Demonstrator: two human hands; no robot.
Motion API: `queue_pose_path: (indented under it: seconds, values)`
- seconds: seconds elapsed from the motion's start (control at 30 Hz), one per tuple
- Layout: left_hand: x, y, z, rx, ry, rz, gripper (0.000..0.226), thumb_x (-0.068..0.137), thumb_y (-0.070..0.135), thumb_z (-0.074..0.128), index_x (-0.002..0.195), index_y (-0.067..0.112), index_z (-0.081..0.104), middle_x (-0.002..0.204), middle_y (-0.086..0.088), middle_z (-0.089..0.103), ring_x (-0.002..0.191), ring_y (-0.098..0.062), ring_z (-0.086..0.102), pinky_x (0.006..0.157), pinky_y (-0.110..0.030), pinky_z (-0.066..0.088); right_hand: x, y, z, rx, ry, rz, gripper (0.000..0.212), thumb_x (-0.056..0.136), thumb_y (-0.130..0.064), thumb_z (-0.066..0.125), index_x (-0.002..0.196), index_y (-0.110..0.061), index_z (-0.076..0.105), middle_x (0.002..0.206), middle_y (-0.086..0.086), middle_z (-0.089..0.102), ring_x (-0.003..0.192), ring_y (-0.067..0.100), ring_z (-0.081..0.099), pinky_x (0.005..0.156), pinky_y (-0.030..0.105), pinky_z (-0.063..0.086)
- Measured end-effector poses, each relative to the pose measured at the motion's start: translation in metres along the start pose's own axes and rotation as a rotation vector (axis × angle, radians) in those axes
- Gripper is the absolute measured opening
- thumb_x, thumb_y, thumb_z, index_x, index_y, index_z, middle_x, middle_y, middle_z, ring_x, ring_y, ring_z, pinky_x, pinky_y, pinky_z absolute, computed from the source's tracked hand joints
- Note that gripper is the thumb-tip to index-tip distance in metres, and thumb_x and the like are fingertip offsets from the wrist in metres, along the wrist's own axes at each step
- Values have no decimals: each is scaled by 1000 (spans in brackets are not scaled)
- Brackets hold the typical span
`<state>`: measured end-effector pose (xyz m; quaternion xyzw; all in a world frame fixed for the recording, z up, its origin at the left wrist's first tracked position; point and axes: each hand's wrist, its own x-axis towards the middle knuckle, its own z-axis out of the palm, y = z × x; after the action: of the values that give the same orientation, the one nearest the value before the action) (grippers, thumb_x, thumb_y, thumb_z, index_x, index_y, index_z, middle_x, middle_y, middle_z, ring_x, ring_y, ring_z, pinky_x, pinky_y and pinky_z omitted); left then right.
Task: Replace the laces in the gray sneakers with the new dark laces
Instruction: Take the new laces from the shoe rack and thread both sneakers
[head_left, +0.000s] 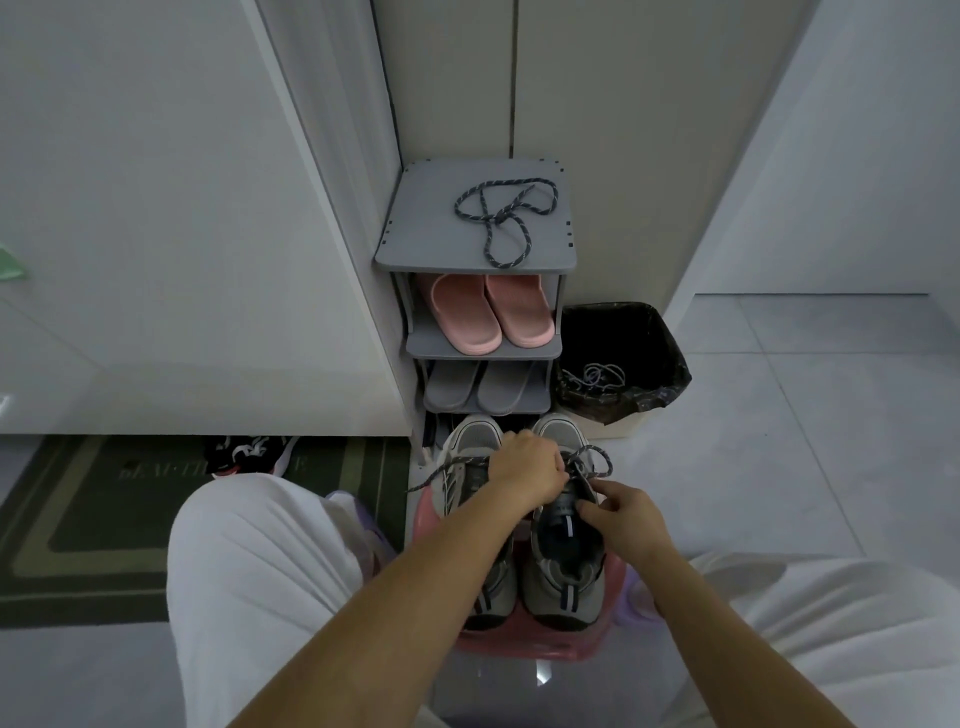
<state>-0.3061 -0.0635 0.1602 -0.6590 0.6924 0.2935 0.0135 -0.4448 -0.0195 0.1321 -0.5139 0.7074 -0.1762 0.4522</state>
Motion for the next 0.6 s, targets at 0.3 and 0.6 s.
queue_pose_path:
  seconds: [0.3, 0.6]
  values:
    - [-5, -19, -17, -47, -3, -76, 20, 92, 18, 52, 85, 3, 65, 111, -14, 58, 110, -29, 50, 89, -43, 49, 3, 1, 3, 103, -6, 88, 65, 85, -18, 64, 141, -8, 34, 75, 3, 58, 77, 22, 58, 79, 39, 51]
    - [-33, -72, -19, -168, -16, -131, 32, 95, 20, 50, 65, 13, 59, 94, -6, 69, 103, -20, 56, 112, -43, 28, 2, -5, 2, 87, -39, 33, 71, 85, -12, 62, 146, -23, 26, 62, 2, 55, 60, 14, 54, 68, 32, 45]
